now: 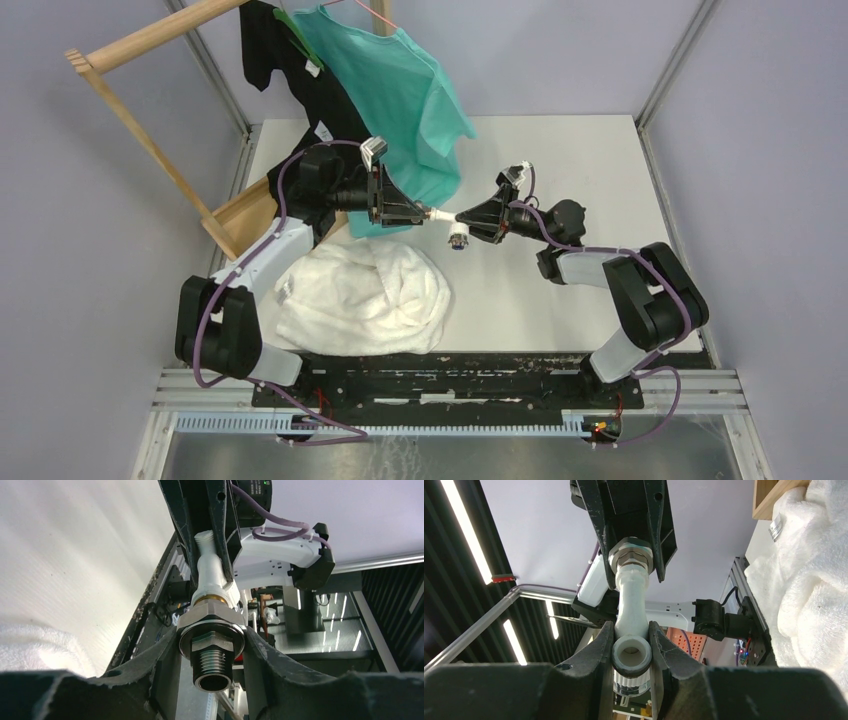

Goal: Install the water faucets

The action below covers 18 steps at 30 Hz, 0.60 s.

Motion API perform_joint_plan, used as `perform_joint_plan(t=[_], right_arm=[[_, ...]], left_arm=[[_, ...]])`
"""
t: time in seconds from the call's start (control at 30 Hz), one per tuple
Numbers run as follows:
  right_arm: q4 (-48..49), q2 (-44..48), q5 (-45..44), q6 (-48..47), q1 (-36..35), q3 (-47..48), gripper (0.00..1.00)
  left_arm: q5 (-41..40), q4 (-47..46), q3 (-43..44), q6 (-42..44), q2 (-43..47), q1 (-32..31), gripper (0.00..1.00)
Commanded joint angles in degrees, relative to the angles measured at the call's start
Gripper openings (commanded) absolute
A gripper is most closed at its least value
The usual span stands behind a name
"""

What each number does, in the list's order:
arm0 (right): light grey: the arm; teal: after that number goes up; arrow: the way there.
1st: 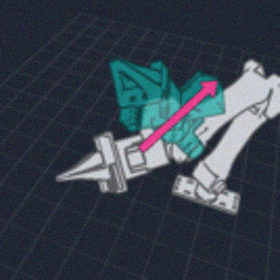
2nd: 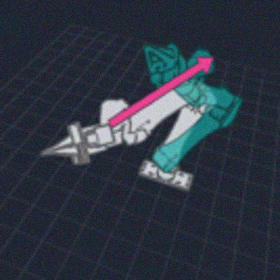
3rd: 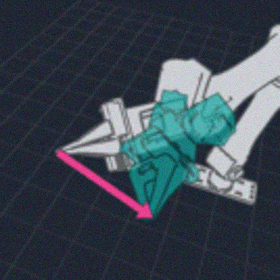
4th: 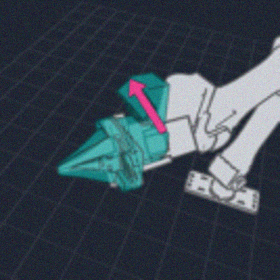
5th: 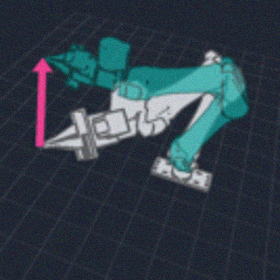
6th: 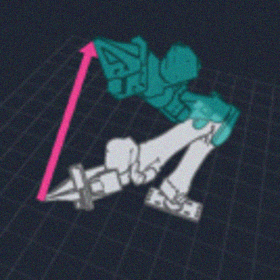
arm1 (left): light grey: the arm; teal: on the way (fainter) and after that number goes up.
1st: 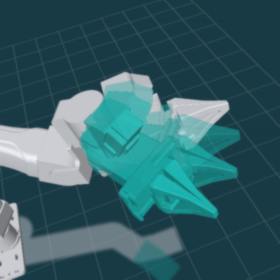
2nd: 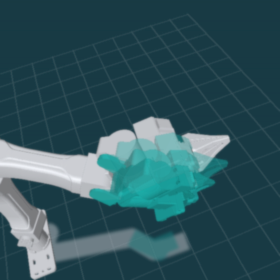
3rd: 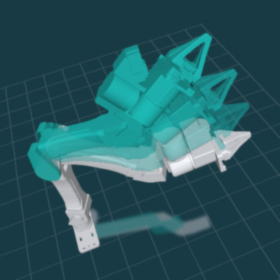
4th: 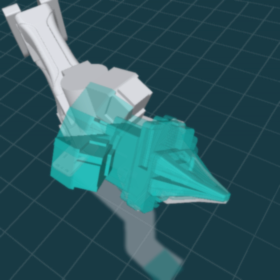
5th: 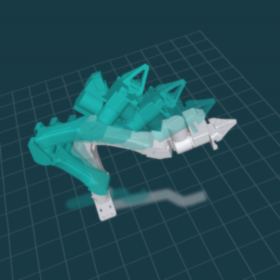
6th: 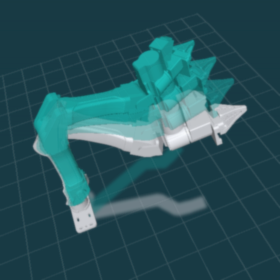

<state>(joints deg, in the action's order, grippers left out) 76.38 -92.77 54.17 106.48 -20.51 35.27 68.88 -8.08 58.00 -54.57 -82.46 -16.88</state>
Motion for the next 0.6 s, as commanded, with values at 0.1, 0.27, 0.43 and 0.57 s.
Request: perform_joint_plan(t=[0.1, 0.27, 0.43, 0.57], right_arm=[[5.68, 2.31, 0.54, -1.37, 0.17, 1.24, 0.01], [3.49, 2.66, 1.54, -2.61, 0.02, 1.45, 0.01], [-4.53, 3.77, 1.24, -5.91, 0.06, 1.21, 0.51], [-3.20, 5.22, 0.69, -5.78, 0.18, 0.26, 0.75]], left_arm=[[1.39, -7.21, -1.26, -5.03, 0.71, -0.25, 0.37], [0.76, -7.39, -1.30, -5.44, 0.45, -0.25, 0.03], [-0.56, -7.40, -1.72, -4.94, -0.33, -0.19, 0.03], [-0.47, -7.48, -1.96, -5.36, -0.95, -0.23, 0.03]])
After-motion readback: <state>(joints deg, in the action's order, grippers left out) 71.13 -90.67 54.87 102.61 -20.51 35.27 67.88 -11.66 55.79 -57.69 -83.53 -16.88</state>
